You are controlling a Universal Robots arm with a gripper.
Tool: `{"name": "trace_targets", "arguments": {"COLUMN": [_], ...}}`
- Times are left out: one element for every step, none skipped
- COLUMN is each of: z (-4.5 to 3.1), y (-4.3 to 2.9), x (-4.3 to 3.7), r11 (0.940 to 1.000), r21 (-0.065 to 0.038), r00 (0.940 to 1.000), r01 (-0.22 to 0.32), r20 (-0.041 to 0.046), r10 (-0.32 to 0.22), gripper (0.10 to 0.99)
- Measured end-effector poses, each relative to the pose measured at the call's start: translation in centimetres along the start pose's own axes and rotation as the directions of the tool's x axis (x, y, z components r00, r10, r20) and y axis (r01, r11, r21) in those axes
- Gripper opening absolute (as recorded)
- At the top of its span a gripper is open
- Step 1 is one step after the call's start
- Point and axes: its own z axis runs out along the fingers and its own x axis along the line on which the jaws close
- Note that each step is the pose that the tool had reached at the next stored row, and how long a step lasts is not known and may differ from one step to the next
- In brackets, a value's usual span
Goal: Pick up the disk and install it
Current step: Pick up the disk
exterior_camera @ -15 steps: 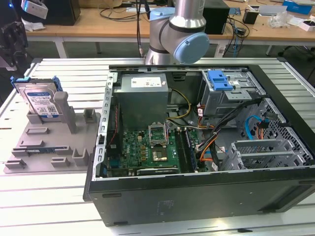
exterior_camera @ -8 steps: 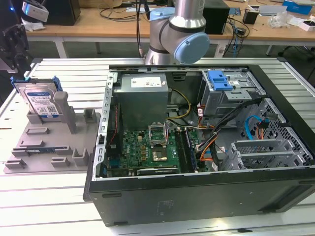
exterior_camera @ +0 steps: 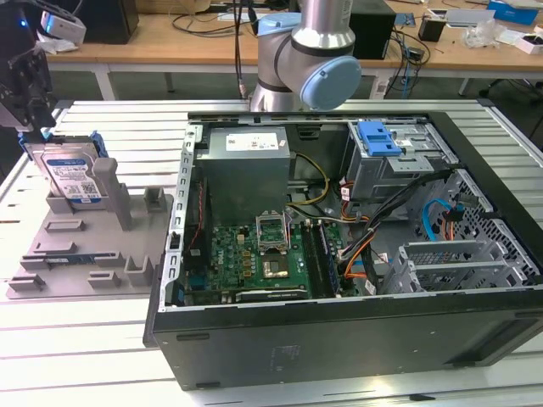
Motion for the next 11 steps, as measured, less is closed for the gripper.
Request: {"name": "trace_targets", "arguments": {"z": [0.09,0.17,0.26,0.36,0.45,0.53,0.60,0.67,0.75,0.82,0.89], "y": [-0.01,-0.01,-0.01,-0.02,-0.02,-0.02,0.00,0.02,0.05,0.08,0.11], "x": [0.01,0.01,0.01,0.01,0.01,0.01,0.02,0.02,0.00,-0.01,-0.03], "r11": [1.0000,1.0000,1.0000,1.0000,1.0000,1.0000,1.0000,1.0000,1.0000,1.0000,1.0000], "r21": [0.000,0.000,0.000,0.000,0.000,0.000,0.000,0.000,0.000,0.000,0.000], "r00": [1.0000,1.0000,1.0000,1.0000,1.0000,1.0000,1.0000,1.0000,1.0000,1.0000,1.0000], "r01": [0.000,0.000,0.000,0.000,0.000,0.000,0.000,0.000,0.000,0.000,0.000], "r20": [0.0000,0.0000,0.0000,0.0000,0.0000,0.0000,0.0000,-0.0001,-0.0001,0.0000,0.0000], "r10": [0.000,0.000,0.000,0.000,0.000,0.000,0.000,0.000,0.000,0.000,0.000], "gripper": [0.482,0.482,0.482,0.482,0.482,0.482,0.482,0.482,0.482,0.482,0.482]}}
